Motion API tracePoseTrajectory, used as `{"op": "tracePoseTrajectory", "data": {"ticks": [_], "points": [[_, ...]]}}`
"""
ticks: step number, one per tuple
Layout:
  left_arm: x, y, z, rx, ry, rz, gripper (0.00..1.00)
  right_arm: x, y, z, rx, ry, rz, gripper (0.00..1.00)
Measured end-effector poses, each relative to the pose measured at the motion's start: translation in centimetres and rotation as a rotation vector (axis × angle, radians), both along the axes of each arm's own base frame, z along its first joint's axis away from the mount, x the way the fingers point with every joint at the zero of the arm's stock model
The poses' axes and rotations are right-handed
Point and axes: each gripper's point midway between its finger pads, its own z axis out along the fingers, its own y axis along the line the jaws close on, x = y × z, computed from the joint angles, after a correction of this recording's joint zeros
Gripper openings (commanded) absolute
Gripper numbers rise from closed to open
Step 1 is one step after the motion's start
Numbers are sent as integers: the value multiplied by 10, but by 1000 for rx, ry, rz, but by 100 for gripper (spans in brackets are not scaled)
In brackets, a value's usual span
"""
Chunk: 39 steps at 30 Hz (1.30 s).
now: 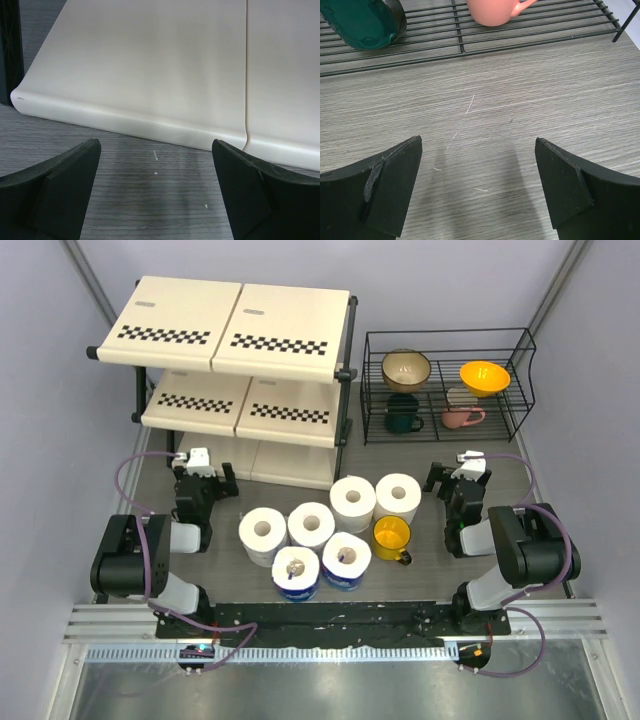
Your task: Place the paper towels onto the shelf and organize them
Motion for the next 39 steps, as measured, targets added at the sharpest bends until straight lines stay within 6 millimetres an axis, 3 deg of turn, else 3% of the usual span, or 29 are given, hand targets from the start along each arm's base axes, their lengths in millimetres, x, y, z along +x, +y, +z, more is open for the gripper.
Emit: {"op": "tracePoseTrajectory", "data": {"ticks": [9,16,19,24,27,32,35,39], "points": [[0,0,0,0,0,0,100,-3,-16,2,17,-15,-104,100],[-1,7,4,4,-7,53,100,-4,-15,5,17,-14,-107,100],[-8,13,32,3,-48,104,100,-8,-10,29,7,-47,-86,99],[-19,13,127,-102,-275,155,100,-23,-15,106,68,-251,-133,100],[-24,11,161,-183,-314,167,100,-32,-18,136,165,-316,-175,100],[-36,13,189,-336,-301,226,100,-23,-8,165,284,-237,-167,100],[-45,19,186,-430,-275,301,100,-20,1,173,347,-189,-150,100],[-57,23,174,-460,-205,359,100,-24,13,165,408,-89,-120,100]]}}
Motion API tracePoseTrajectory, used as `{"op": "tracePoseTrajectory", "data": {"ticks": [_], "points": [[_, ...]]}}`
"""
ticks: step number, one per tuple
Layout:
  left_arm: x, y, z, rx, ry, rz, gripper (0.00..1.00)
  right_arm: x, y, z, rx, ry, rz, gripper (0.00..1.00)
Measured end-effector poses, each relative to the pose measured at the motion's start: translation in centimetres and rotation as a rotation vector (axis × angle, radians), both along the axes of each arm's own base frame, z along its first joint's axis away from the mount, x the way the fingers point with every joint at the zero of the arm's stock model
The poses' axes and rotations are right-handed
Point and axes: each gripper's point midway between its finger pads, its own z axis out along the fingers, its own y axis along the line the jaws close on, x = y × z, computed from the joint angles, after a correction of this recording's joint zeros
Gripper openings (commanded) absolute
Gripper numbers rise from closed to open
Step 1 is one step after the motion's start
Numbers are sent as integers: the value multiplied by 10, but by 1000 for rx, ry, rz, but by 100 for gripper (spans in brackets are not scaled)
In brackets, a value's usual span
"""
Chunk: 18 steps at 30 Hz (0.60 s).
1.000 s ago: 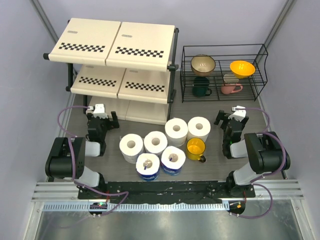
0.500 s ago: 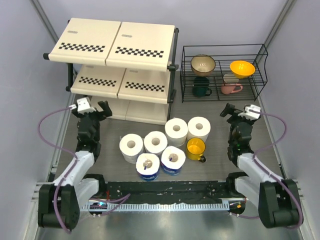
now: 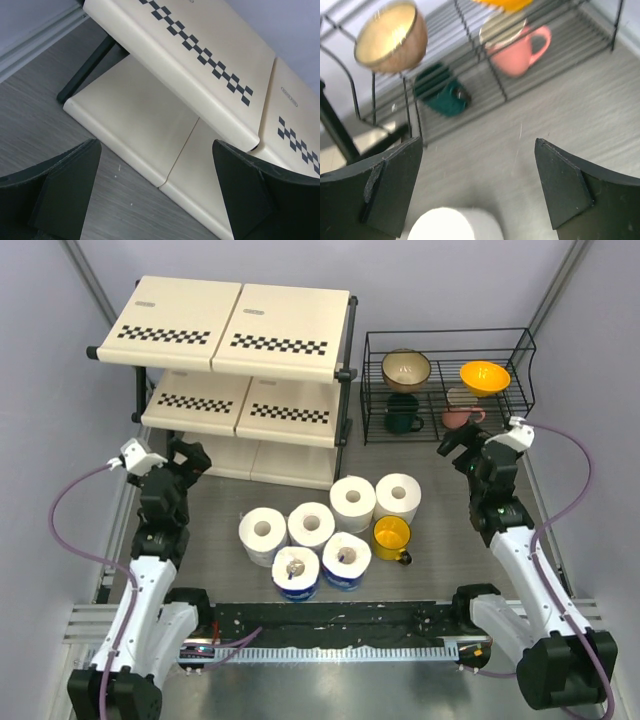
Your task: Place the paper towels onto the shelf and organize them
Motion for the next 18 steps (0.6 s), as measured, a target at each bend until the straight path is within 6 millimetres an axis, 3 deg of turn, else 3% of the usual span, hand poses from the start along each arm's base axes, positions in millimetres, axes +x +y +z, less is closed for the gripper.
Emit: {"op": "tracePoseTrajectory", "data": {"ticks": [7,11,15,18], "points": [[-18,-5,8,-12,39,-31,100,2,36,6,85,144,175,100],[-26,-22,17,-17,52,-129,100,-6,53,6,125,197,264,100],[-34,-39,20,-24,93,-229,100,-13,65,-16,150,328,323,97],[-45,-39,19,3,128,-247,100,-23,69,-41,149,460,350,96]]}}
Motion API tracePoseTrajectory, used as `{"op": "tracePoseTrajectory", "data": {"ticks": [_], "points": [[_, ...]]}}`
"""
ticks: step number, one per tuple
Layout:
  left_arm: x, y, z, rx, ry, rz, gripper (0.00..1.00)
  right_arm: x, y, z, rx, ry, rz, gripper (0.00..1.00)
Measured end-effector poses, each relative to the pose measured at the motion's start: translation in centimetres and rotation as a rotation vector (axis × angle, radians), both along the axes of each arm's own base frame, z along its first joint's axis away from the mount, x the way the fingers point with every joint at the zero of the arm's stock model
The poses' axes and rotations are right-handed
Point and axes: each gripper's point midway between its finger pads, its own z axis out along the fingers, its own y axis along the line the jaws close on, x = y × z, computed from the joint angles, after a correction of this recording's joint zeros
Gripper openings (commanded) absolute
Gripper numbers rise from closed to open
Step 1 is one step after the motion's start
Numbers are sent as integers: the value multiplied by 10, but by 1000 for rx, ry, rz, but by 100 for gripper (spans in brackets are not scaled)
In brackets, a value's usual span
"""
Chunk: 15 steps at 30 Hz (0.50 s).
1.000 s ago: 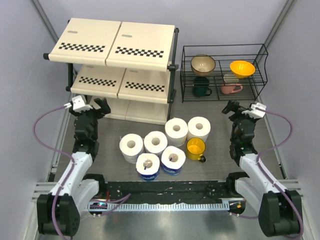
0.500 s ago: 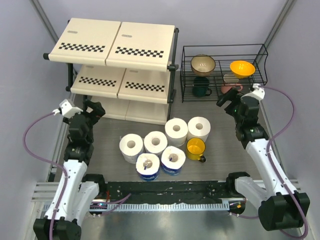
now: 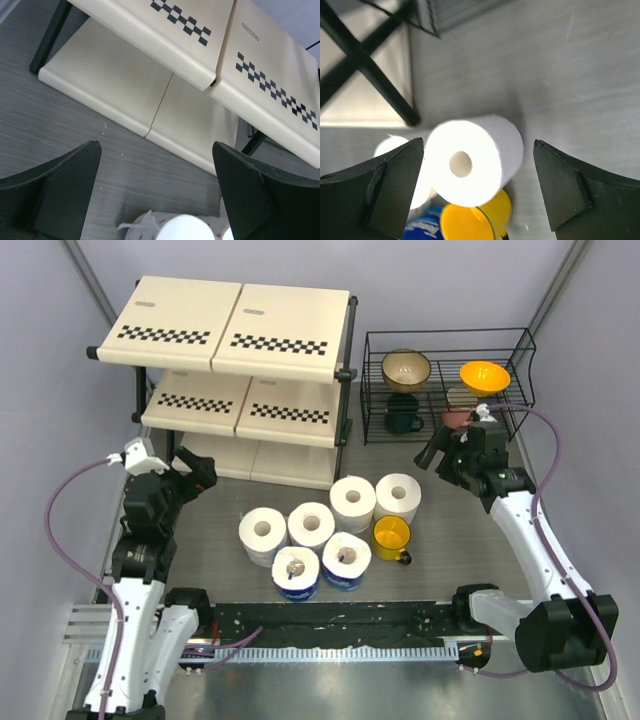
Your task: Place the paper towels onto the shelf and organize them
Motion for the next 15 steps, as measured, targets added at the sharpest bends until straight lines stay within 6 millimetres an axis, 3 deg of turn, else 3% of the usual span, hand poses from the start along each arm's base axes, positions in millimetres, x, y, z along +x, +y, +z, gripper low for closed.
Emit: {"op": "tracePoseTrajectory", "data": {"ticks": [4,8,15], "points": [[-13,3,4,36,9,-4,100,-17,-2,-26,-34,129,22,91],[-16,1,11,38,0,-18,100,-26,0,-38,-48,188,44,91],[-15,-4,0,34,38,-43,100,-36,15,-53,-62,245,111,91]]}}
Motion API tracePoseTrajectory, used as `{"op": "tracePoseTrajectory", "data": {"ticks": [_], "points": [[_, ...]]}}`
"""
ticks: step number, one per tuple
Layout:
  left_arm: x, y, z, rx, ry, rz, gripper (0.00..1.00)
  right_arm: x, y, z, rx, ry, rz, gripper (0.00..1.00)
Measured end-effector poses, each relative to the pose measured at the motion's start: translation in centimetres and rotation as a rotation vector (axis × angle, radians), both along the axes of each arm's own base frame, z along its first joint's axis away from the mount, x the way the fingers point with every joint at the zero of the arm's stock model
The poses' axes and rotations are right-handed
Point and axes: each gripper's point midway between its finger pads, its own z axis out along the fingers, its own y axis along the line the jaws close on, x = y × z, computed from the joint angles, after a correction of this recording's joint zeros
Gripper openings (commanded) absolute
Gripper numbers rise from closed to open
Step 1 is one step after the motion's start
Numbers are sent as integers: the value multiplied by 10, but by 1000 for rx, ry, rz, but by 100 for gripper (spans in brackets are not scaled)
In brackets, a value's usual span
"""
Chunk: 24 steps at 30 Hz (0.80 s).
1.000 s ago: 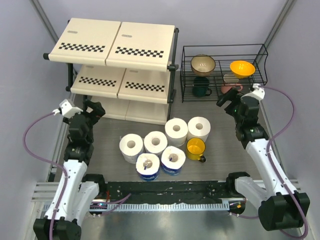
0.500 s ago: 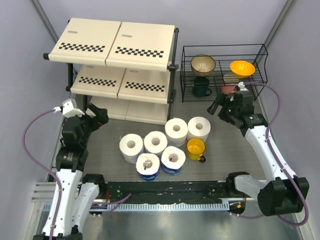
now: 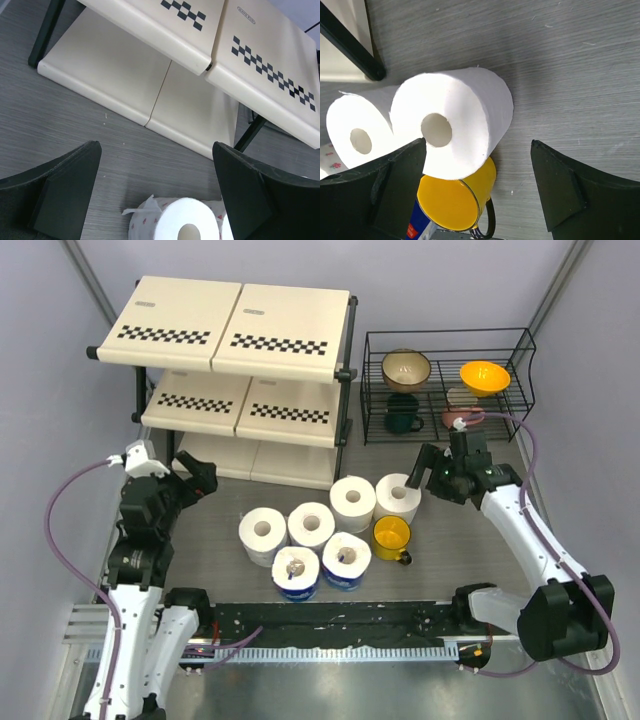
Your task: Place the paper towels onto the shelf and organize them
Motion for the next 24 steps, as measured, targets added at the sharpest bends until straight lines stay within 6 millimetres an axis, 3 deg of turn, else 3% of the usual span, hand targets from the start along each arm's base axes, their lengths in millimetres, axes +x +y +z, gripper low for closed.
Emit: {"op": "tracePoseTrajectory", "data": {"ticks": [11,24], "points": [[3,-3,-17,16,53,-26,100,-9,28,-36,-32,115,98,91],[7,-4,-25,20,77,-30,100,7,33,-36,-46,75,74,91]]}}
